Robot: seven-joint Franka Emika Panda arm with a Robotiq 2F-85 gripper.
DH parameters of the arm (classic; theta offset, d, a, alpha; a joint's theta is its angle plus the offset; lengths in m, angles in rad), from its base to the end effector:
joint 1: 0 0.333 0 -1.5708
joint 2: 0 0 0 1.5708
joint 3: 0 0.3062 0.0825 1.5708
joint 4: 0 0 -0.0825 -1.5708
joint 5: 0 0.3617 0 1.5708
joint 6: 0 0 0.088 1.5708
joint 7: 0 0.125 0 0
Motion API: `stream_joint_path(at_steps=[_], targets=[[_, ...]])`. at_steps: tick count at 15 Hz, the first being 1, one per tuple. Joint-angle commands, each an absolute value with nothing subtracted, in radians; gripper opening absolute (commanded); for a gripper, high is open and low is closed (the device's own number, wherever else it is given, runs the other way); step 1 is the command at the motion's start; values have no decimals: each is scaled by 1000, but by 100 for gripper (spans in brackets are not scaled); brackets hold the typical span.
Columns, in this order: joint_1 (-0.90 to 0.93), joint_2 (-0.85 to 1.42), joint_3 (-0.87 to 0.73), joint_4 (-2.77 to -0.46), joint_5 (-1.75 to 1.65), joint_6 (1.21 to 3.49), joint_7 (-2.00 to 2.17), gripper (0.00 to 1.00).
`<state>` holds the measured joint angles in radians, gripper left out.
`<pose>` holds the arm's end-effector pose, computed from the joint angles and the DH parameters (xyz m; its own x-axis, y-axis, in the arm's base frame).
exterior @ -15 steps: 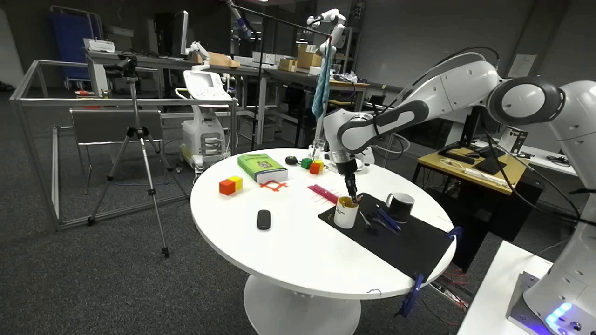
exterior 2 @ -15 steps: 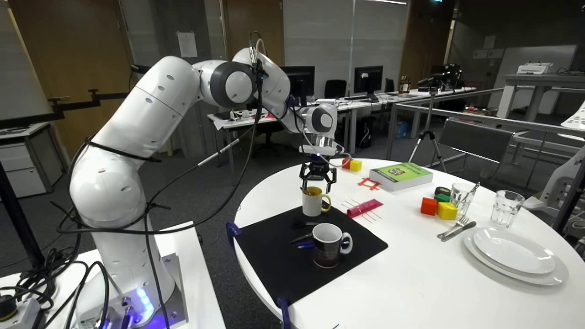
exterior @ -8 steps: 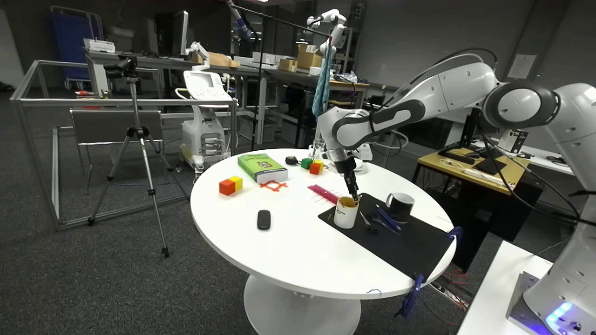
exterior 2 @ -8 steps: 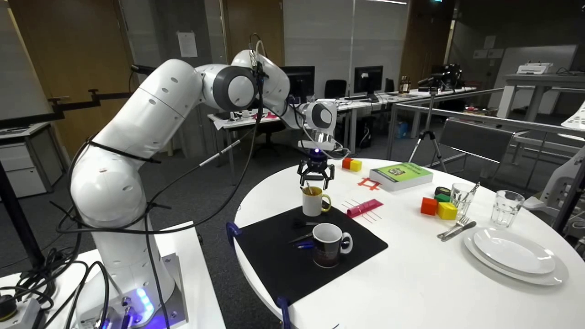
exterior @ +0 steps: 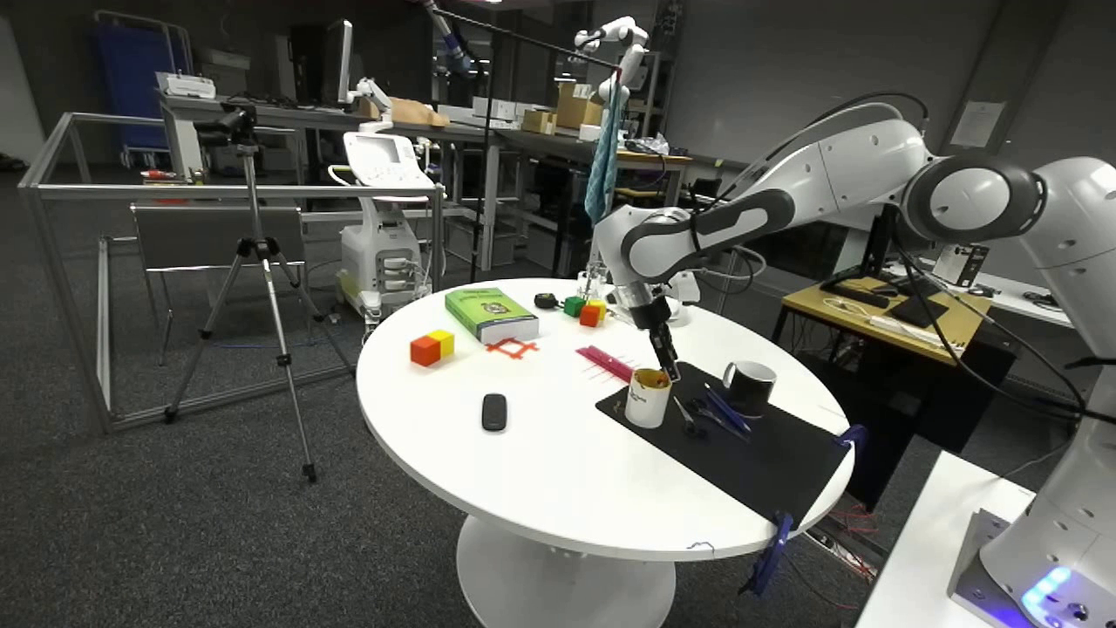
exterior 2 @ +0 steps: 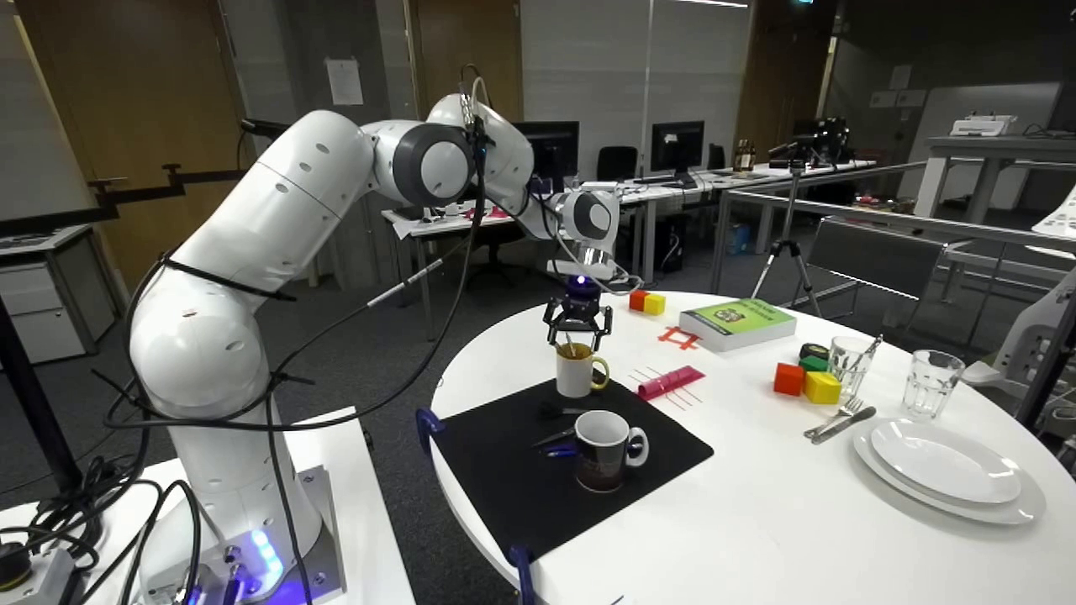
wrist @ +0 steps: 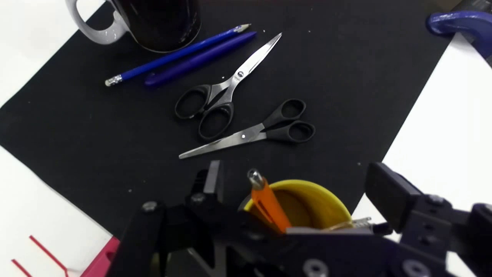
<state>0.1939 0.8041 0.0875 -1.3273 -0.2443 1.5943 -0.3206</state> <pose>0.6267 0.1401 0.2138 0.6636 0.5294 -0.5285 0.6116 -0.7908 -0.0242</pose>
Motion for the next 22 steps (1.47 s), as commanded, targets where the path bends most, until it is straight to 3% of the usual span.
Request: stream_joint_path(at_steps=[1, 6, 22], targets=[[190, 821, 95, -1272, -257, 1483, -346, 100], [191, 840, 95, -1224, -284, 1404, -381, 100], [234, 1022, 98, -980, -379, 1448, -646, 100]])
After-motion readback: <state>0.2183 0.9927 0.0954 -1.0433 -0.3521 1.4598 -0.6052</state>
